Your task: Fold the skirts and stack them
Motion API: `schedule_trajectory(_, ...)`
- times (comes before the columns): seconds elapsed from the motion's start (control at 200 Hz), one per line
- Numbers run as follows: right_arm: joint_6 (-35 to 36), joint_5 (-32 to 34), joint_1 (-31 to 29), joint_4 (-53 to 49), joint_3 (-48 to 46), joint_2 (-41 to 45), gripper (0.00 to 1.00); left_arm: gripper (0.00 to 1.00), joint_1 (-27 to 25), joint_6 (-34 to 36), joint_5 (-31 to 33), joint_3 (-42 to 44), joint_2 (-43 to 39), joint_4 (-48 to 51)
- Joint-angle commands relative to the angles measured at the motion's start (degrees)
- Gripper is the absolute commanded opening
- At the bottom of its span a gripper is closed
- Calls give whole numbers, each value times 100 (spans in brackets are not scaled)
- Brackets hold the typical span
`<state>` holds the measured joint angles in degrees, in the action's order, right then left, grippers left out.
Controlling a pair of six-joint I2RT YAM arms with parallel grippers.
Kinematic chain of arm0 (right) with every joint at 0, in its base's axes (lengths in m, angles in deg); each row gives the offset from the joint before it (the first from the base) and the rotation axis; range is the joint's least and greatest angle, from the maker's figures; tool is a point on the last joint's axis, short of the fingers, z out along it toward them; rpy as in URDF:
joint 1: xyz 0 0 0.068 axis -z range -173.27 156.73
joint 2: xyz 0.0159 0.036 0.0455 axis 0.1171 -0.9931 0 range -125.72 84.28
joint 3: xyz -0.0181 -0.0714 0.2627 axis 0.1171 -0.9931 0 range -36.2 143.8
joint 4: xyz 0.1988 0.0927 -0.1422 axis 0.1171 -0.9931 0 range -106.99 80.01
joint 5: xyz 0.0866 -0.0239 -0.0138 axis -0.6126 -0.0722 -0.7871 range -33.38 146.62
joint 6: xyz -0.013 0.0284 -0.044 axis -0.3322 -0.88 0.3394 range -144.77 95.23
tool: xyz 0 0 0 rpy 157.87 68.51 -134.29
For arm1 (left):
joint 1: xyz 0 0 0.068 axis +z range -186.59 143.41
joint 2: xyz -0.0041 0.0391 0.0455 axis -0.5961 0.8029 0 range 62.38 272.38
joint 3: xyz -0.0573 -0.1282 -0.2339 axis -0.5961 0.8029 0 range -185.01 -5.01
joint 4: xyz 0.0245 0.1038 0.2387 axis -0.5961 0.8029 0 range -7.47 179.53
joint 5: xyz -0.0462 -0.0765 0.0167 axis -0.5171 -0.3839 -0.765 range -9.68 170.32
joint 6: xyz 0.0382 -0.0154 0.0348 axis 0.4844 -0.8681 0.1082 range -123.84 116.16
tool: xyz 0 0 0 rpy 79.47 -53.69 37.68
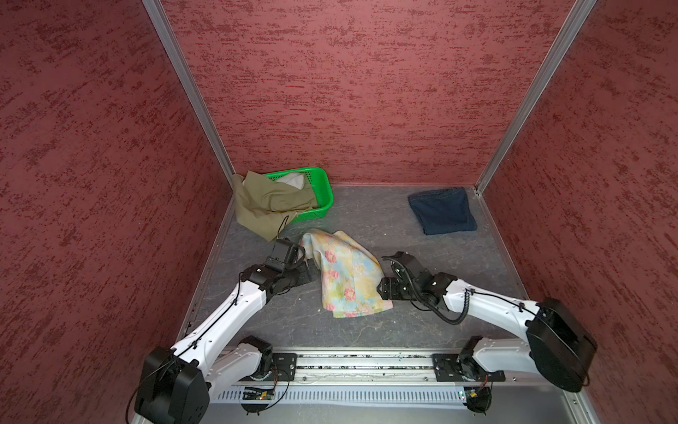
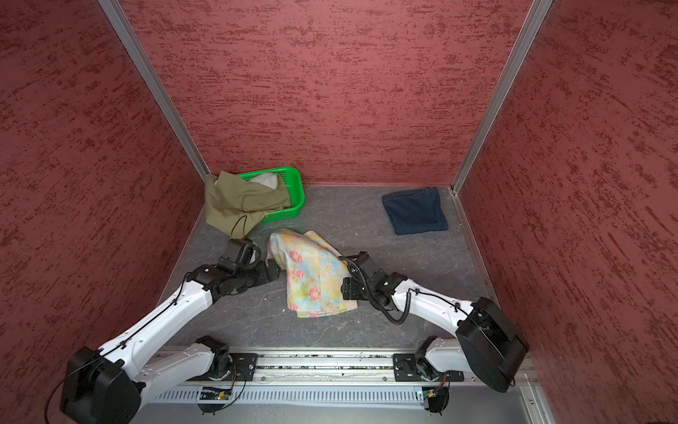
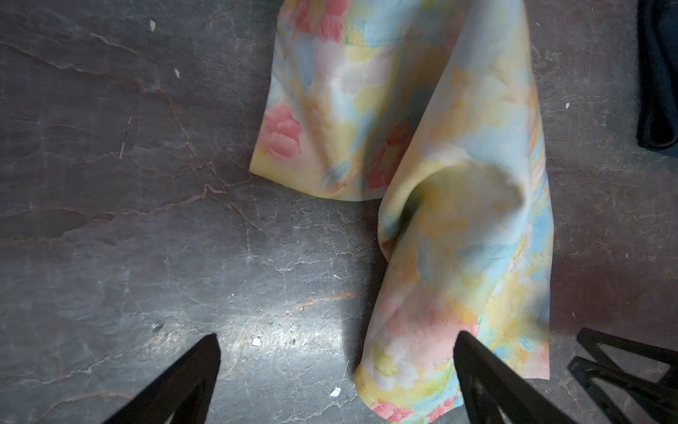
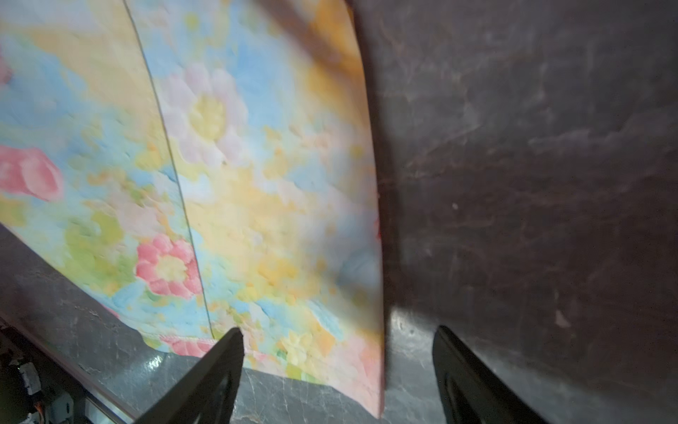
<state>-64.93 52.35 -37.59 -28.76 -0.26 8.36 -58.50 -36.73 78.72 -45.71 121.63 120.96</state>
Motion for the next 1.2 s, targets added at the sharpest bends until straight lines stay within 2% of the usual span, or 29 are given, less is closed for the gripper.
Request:
schedule_trajectory(0.0,-487,-48,-220,285,-120,-183,78,99,-15,-61,-77,-68,-181,13)
schedule_trajectory(0.05,-560,-79,-253,380,-181,-279,75,99,-23,-60,-76,-86,-239,22)
schedule_trajectory(0.075,-578,-114,-253,473,-220,-327,69,99,-24,-60,-74,-85,-269,13)
schedule_trajectory(0.115,-609,-134,-253,586,-260,-370,53,99,-24,-60,-85,-86,-311,-2)
schedule_trajectory(0.155,-640,-76,-257,627,-272,-319,31,99,-23,-60,-101,-98,-360,7)
schedule_trajectory(0.165,-646,-47,-261,621,-260,-289,23,99,-24,-60,-107,-102,-365,11)
schedule_trajectory(0.175,-644,-25,-257,611,-253,-281,21,99,-24,-60,-111,-110,-382,12)
schedule_trajectory(0.18,-643,2,-258,600,-239,-261,16,99,-24,-60,-111,-111,-384,18)
schedule_trajectory(0.22,-599,167,-257,474,-115,-136,0,99,-32,-52,-122,-119,-433,32)
schedule_trajectory(0.346,-411,701,-253,-275,701,371,0,99,-41,-3,-192,-185,-658,70)
schedule_trajectory(0.436,-320,1030,-242,-806,1616,653,0,100,-50,74,-234,-281,-861,135)
schedule_trajectory(0.591,-298,1328,-226,-1225,3137,574,0,99,-50,220,-410,-412,-1155,99)
schedule_trajectory(0.761,-220,1659,-217,-1410,4715,128,0,100,-50,353,-699,-493,-1264,-136)
schedule_trajectory(1.027,503,2880,-189,-2333,7661,-1049,0,100,-93,544,-1289,-498,-1233,-535)
schedule_trajectory(1.192,878,3474,-173,-2866,9301,-1819,0,100,-307,660,-1581,-269,-1325,-909)
